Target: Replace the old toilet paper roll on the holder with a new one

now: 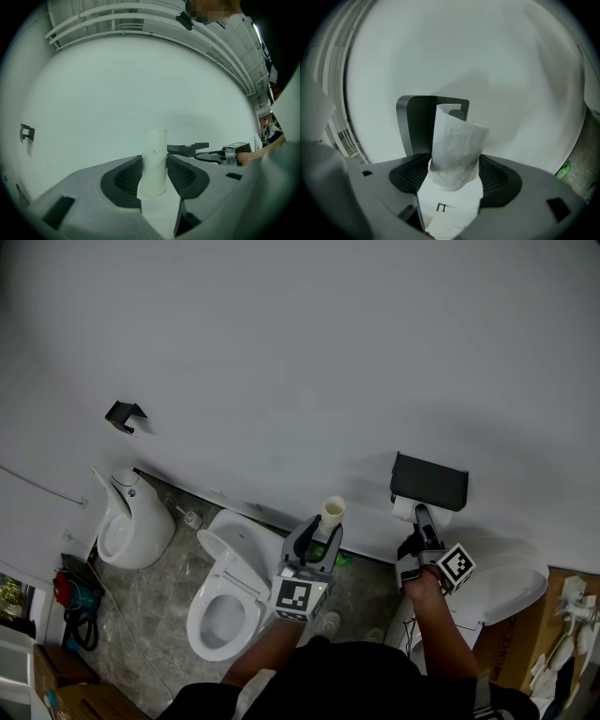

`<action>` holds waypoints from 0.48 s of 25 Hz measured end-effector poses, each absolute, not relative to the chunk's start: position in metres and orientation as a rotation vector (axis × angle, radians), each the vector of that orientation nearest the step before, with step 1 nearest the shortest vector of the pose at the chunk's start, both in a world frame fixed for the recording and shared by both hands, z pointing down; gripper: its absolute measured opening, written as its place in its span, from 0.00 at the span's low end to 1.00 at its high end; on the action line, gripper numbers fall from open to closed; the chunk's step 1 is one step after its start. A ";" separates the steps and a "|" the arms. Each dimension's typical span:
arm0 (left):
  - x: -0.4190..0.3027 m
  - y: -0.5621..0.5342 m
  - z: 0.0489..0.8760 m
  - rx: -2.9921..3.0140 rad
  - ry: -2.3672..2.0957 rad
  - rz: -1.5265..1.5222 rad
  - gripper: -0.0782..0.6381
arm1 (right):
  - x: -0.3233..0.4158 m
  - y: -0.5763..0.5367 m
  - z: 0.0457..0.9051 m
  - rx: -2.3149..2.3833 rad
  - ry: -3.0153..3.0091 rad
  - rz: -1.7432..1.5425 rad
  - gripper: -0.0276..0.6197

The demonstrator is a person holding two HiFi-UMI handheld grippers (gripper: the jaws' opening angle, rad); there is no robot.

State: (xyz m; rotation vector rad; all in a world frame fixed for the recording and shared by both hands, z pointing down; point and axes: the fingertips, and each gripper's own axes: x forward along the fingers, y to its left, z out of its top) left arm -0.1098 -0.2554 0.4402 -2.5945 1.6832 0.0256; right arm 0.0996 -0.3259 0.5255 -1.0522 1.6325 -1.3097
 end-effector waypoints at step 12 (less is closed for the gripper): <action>-0.080 -0.270 0.435 -2.653 1.588 0.036 0.33 | 0.144 -0.279 0.509 -1.353 1.924 -1.010 0.52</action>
